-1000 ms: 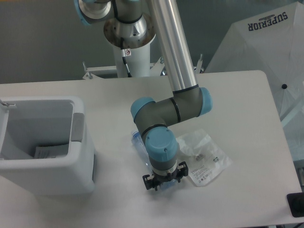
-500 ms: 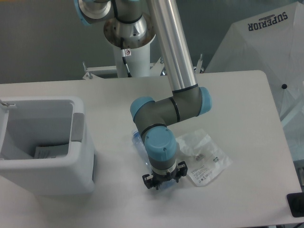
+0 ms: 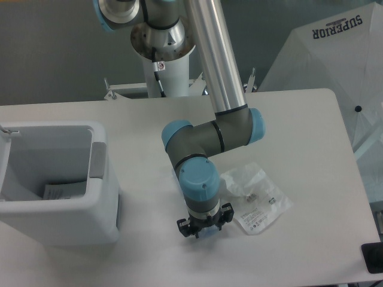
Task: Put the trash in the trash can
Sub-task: 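Lift the bottle and carry it over the white bin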
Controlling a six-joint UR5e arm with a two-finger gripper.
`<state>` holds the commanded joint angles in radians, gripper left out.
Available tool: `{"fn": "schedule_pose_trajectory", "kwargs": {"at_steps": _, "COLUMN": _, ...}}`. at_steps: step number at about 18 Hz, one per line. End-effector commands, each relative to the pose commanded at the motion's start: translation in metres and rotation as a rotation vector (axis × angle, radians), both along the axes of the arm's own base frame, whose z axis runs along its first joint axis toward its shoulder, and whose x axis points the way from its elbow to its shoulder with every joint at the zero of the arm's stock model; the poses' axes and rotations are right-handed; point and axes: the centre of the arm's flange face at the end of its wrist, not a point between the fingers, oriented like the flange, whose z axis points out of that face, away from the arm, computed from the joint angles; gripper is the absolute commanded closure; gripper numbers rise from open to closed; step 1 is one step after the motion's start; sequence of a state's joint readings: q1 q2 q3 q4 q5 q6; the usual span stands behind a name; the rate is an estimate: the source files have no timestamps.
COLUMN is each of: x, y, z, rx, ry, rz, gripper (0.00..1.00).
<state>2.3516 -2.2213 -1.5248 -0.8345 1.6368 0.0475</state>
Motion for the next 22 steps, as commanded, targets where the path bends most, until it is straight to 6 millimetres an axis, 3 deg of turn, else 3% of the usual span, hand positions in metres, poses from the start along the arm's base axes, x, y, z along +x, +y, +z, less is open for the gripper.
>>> {"fn": "schedule_pose_trajectory", "kwargs": {"at_steps": 2, "x": 0.0, "y": 0.0, "z": 0.012, "rx": 0.012, "ry": 0.012, "rz": 0.0, "gripper": 0.34}}
{"fn": "schedule_pose_trajectory", "kwargs": {"at_steps": 5, "x": 0.0, "y": -0.002, "z": 0.057, "rx": 0.057, "ry": 0.065, "rz": -0.005, "gripper": 0.34}}
{"fn": "schedule_pose_trajectory", "kwargs": {"at_steps": 10, "x": -0.041, "y": 0.012, "z": 0.206, "rx": 0.255, "ry": 0.266, "rz": 0.034, "gripper": 0.34}}
{"fn": "schedule_pose_trajectory", "kwargs": {"at_steps": 12, "x": -0.046, "y": 0.02, "z": 0.255, "rx": 0.367, "ry": 0.372, "rz": 0.032, "gripper": 0.34}}
{"fn": "schedule_pose_trajectory", "kwargs": {"at_steps": 16, "x": -0.031, "y": 0.032, "z": 0.318, "rx": 0.585, "ry": 0.408, "rz": -0.008, "gripper": 0.34}}
{"fn": "schedule_pose_trajectory", "kwargs": {"at_steps": 20, "x": 0.002, "y": 0.022, "z": 0.385, "rx": 0.728, "ry": 0.4, "rz": -0.081, "gripper": 0.34}}
{"fn": "schedule_pose_trajectory", "kwargs": {"at_steps": 22, "x": 0.018, "y": 0.016, "z": 0.407, "rx": 0.775, "ry": 0.391, "rz": -0.112, "gripper": 0.34}}
